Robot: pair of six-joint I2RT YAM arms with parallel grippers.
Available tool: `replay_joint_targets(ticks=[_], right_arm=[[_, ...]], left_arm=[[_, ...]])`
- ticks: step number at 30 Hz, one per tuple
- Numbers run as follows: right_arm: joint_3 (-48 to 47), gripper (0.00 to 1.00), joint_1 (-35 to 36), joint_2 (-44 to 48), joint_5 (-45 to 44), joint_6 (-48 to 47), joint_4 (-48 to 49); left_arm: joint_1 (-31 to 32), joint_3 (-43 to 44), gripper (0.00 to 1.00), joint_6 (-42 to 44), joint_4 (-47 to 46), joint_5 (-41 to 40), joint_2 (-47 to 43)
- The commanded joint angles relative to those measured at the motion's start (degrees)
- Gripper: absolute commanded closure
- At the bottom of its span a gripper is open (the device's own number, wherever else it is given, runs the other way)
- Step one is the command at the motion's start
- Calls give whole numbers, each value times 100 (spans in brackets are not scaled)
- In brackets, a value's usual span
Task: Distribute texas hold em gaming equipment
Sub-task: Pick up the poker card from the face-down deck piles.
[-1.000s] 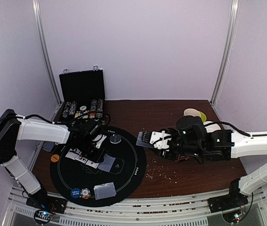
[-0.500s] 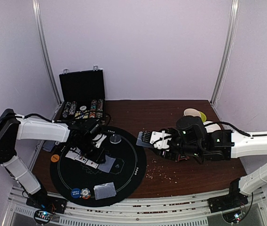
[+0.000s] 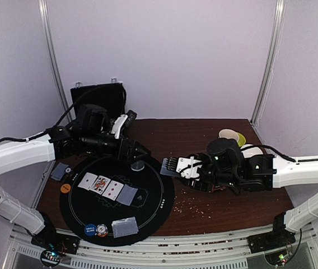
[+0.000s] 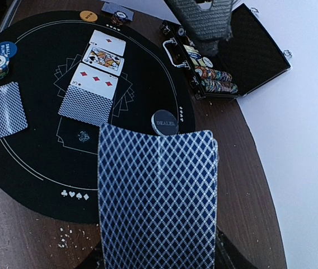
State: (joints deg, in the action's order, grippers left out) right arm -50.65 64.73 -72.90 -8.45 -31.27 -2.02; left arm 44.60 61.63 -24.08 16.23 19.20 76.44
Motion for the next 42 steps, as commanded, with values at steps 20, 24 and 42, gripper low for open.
replay_joint_targets(ticks=[20, 24, 42], right_arm=[[-286, 52, 157, -161, 30, 28, 138], [-247, 52, 162, -112, -19, 17, 154], [-197, 53, 158, -107, -91, 7, 155]], left_arm=[[693, 433, 46, 396, -494, 275, 1092], [667, 392, 49, 506, -275, 128, 970], [658, 306, 50, 667, -52, 195, 494]])
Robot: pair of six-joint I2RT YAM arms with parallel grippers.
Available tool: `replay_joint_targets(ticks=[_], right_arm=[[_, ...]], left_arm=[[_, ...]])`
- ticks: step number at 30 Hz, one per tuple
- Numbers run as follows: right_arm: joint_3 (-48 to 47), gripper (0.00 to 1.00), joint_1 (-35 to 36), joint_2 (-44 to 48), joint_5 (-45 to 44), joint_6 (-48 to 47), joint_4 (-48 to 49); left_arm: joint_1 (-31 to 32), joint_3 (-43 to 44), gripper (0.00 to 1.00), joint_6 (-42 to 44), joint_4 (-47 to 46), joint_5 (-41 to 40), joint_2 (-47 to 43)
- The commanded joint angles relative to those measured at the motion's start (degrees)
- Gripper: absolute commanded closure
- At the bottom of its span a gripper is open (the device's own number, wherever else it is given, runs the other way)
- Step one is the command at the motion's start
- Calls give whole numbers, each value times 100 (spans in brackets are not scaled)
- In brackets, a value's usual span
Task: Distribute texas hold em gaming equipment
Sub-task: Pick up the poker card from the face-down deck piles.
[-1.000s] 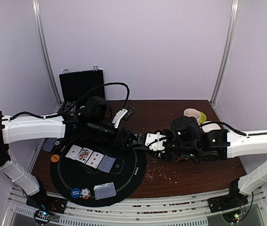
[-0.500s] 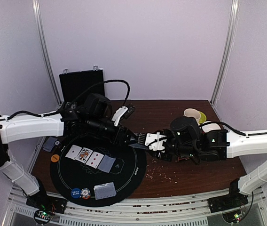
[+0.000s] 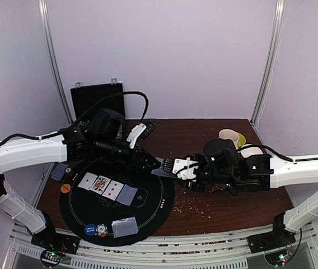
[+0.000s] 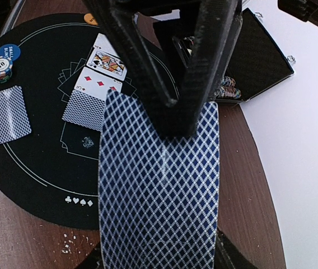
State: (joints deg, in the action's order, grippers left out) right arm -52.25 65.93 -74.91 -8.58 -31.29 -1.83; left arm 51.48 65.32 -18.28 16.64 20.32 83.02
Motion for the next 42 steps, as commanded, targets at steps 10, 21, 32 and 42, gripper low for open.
replay_joint_targets(ticks=[10, 21, 32, 42], right_arm=[[-37, 53, 42, 118, -101, 15, 110], [115, 52, 38, 188, -283, 43, 138], [291, 53, -89, 125, -399, 183, 273], [203, 53, -114, -104, -1148, 1024, 387]], left_arm=[[-33, -46, 87, 97, -79, 424, -123], [-161, -199, 100, 200, 110, 108, -660], [-840, 73, 100, 355, 1389, -650, -1242], [-444, -2378, 100, -3940, -705, -2014, -1933]])
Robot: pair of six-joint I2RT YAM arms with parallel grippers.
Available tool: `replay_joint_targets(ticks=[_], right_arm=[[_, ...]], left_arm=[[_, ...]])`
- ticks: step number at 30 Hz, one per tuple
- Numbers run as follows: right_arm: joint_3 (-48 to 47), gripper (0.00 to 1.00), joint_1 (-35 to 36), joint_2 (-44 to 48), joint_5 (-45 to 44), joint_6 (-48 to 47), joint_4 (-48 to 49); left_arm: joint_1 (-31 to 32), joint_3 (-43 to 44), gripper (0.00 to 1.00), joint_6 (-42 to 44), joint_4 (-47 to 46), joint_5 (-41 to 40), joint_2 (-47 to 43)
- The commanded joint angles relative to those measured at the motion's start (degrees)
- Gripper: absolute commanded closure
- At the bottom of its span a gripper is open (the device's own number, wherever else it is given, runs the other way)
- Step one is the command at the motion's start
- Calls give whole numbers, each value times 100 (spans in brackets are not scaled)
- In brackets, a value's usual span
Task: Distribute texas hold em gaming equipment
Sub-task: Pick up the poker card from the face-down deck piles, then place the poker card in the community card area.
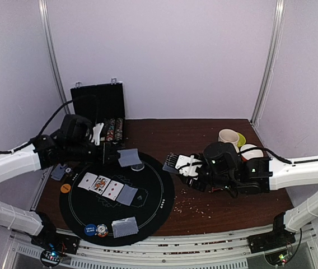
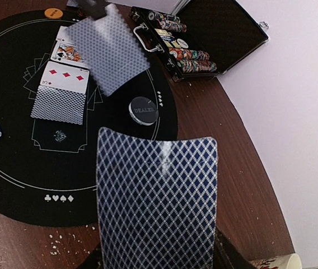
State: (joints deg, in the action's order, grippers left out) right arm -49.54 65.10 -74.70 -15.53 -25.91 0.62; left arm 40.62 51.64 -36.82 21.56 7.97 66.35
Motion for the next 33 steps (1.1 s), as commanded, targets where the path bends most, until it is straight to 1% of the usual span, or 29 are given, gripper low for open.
replay_joint_targets(ticks=[1, 3, 5, 7, 8, 9, 10, 11, 13, 17, 21, 24, 26, 30, 31, 33], right_arm=[[-127, 53, -32, -168, -500, 555, 56], [-246, 54, -12, -242, -509, 687, -121], [-296, 54, 30, -258, -490, 730, -248], [-248, 54, 102, -219, -509, 743, -228], [-235, 54, 130, -202, -546, 757, -215], [-224, 54, 167, -189, -578, 781, -204], [-213, 54, 195, -164, -609, 803, -203], [-198, 54, 222, -145, -632, 814, -203], [-173, 54, 280, -99, -687, 820, -216], [-146, 54, 361, -51, -784, 774, -318], [-142, 54, 395, -11, -841, 733, -389], [-113, 54, 403, 48, -866, 690, -384], [-85, 54, 402, 96, -864, 661, -358], [-56, 54, 410, 118, -872, 616, -373], [-50, 54, 411, 114, -873, 607, -379], [-42, 54, 407, 121, -876, 592, -379]], left_arm=[[841, -1196, 100, -2373, -1365, -1055, -297], [1197, -1448, 100, -2851, -1625, -1550, -310], [1496, -1498, 100, -3075, -1742, -2083, -260], [1636, -1510, 100, -3137, -1908, -2493, -133], [1641, -1543, 100, -3312, -1976, -2583, -68], [1650, -1626, 100, -3440, -2096, -2620, 9], [1663, -1773, 100, -3835, -2240, -2612, 89], [1683, -1869, 100, -4056, -2350, -2586, 188], [1743, -1969, 100, -4388, -2484, -2587, 400], [1937, -1864, 100, -4657, -2507, -2675, 862], [2082, -1648, 100, -4812, -2340, -2460, 1343], [2149, -1555, 100, -5126, -1882, -2307, 1501], [2164, -1566, 92, -5297, -1619, -2330, 1425], [2282, -1499, 62, -5307, -1219, -2493, 1183], [2305, -1446, 59, -5341, -984, -2553, 1122], [2327, -1358, 58, -5387, -552, -2664, 947]])
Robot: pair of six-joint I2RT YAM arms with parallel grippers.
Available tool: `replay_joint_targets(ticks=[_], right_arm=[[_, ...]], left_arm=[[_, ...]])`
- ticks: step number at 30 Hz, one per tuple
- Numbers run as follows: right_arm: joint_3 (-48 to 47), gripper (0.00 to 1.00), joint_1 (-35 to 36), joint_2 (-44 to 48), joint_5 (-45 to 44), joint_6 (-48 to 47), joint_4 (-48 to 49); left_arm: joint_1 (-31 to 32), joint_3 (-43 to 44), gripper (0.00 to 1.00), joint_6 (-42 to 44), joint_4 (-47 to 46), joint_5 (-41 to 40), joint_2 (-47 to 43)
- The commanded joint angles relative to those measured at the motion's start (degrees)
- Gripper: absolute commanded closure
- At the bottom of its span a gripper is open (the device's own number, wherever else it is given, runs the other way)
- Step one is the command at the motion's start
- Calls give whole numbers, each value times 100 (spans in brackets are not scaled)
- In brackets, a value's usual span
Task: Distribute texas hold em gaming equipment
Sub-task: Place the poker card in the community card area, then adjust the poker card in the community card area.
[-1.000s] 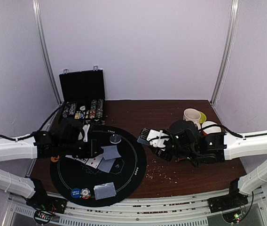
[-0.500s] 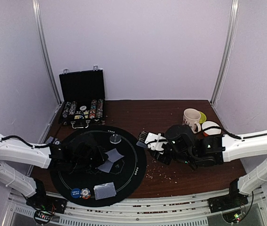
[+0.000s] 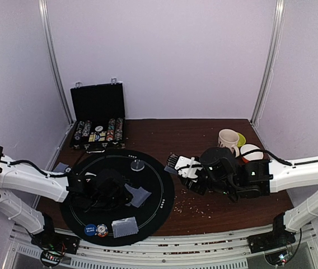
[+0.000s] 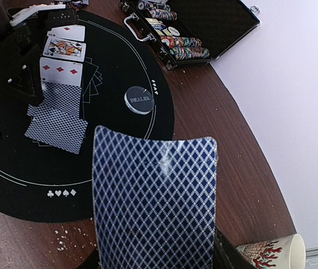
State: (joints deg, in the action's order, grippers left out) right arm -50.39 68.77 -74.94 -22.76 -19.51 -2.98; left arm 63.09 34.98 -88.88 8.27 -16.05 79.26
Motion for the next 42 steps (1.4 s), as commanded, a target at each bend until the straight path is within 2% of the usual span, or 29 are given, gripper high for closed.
replay_joint_targets(ticks=[1, 3, 5, 6, 7, 9, 11, 16, 18, 19, 22, 23, 42], right_arm=[[41, 54, 42, 146, -150, -53, -18], [29, 53, 48, 148, -137, -60, -14], [39, 53, 44, 167, -123, -70, 14], [55, 53, 44, 164, -110, -86, 42], [69, 54, 41, 166, -107, -98, 62], [99, 53, 44, 149, -72, -137, 115], [112, 53, 43, 131, -57, -161, 131], [149, 53, 44, 128, -39, -197, 124], [161, 53, 44, 156, -43, -183, 111], [169, 53, 45, 174, -44, -166, 93], [223, 53, 48, 258, -10, -134, 99], [252, 53, 43, 295, 0, -135, 119], [416, 53, 40, 384, 135, -203, 176]], left_arm=[[81, 335, 58, -160, 965, -349, -474], [70, 421, 56, 238, 1226, -666, -759], [-29, 487, 51, 1631, 853, -931, -1010], [-230, 506, 49, 2564, 508, -623, -1062], [-488, 584, 51, 3143, 439, -120, -1042], [-1097, 741, 54, 3671, 636, 1193, -788], [-1410, 826, 55, 4172, 685, 1923, -536], [-1463, 1597, 42, 5396, 1288, 2171, 358], [-1466, 1918, 40, 5850, 1491, 2315, 741], [-1466, 2034, 43, 5922, 1587, 2309, 909], [-1512, 2236, 59, 6139, 1781, 2208, 1246], [-1544, 2253, 60, 6165, 1789, 2232, 1317], [-1553, 2031, 63, 6226, 1733, 2378, 1871]])
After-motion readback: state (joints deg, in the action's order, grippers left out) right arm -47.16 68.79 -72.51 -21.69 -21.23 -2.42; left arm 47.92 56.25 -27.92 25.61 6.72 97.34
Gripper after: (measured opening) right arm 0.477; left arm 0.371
